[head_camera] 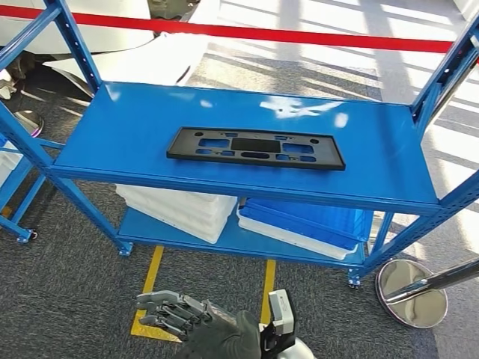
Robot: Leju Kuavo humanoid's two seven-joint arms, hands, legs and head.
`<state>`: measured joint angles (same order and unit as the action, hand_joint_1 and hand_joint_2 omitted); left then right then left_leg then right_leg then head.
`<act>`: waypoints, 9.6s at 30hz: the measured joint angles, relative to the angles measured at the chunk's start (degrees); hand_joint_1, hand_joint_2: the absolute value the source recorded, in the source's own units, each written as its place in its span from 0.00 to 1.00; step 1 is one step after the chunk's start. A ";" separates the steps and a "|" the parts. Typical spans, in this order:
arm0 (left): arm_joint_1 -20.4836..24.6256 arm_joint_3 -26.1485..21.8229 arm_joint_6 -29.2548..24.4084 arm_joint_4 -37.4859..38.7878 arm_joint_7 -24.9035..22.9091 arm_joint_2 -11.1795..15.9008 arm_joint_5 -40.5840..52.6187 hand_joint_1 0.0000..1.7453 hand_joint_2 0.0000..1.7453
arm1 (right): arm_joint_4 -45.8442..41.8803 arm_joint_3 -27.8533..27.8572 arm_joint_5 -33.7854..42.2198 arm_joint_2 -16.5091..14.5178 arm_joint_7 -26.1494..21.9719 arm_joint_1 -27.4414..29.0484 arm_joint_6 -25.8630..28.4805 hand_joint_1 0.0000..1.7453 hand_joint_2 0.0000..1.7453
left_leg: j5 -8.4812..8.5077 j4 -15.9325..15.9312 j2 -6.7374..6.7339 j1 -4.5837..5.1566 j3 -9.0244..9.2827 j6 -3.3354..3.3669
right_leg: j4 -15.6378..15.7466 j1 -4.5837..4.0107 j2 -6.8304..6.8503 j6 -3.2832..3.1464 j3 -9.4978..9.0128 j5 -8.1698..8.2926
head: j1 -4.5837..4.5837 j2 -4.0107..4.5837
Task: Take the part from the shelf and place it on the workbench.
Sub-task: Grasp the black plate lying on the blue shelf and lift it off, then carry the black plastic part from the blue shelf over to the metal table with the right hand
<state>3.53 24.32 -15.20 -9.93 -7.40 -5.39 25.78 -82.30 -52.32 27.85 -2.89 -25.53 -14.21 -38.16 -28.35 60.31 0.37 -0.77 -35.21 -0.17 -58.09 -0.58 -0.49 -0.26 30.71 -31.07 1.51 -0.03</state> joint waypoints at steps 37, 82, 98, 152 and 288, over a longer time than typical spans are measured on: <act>0.15 -0.03 0.07 0.16 0.27 -0.08 -0.04 0.00 0.00 | -0.06 -0.28 0.20 0.05 -0.04 -0.33 -0.42 0.00 0.00 | -1.25 -0.96 0.05 -0.33 1.97 1.77 | -13.09 0.70 0.17 2.06 6.60 -5.21 | -0.40 0.01; 0.26 0.06 -1.06 0.27 -0.55 0.56 -0.03 0.00 0.00 | -0.08 0.74 -1.47 1.01 -1.10 1.25 2.62 0.00 1.00 | -5.87 6.73 -0.03 -0.25 -1.93 -0.83 | 0.82 0.62 0.49 -0.90 2.48 2.89 | -0.83 0.00; 0.10 -1.38 -3.17 0.27 1.71 2.44 -0.03 0.00 0.00 | -1.66 3.10 -39.29 1.40 -1.23 1.72 46.03 0.00 1.00 | -0.60 -1.12 -0.04 -0.41 1.54 1.09 | -11.77 0.69 0.26 1.76 7.47 -4.27 | -1.01 0.01; 2.28 -2.53 -2.78 0.26 1.53 6.97 -0.03 0.00 0.00 | 9.09 5.91 -96.58 4.45 29.06 -8.49 59.63 0.00 1.00 | -0.66 -0.97 0.02 -0.44 1.42 -0.90 | -0.35 0.12 0.14 -0.25 3.82 3.15 | -0.89 0.01; 0.92 -4.17 -4.08 0.25 4.25 3.82 -0.03 0.00 1.00 | -15.08 23.98 0.68 6.67 0.18 10.73 -0.50 1.00 1.00 | -0.65 -1.97 -0.09 -0.30 2.98 1.32 | -7.90 1.22 0.25 2.24 5.71 -0.03 | -0.96 0.00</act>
<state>4.45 20.14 -19.28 -9.68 -3.15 -1.57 25.75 -97.38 -28.34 28.52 3.78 -25.35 -3.49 -38.66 -28.99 58.34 0.28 -1.06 -32.23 1.15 -66.00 0.64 -0.23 1.97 36.42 -31.10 0.55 -0.03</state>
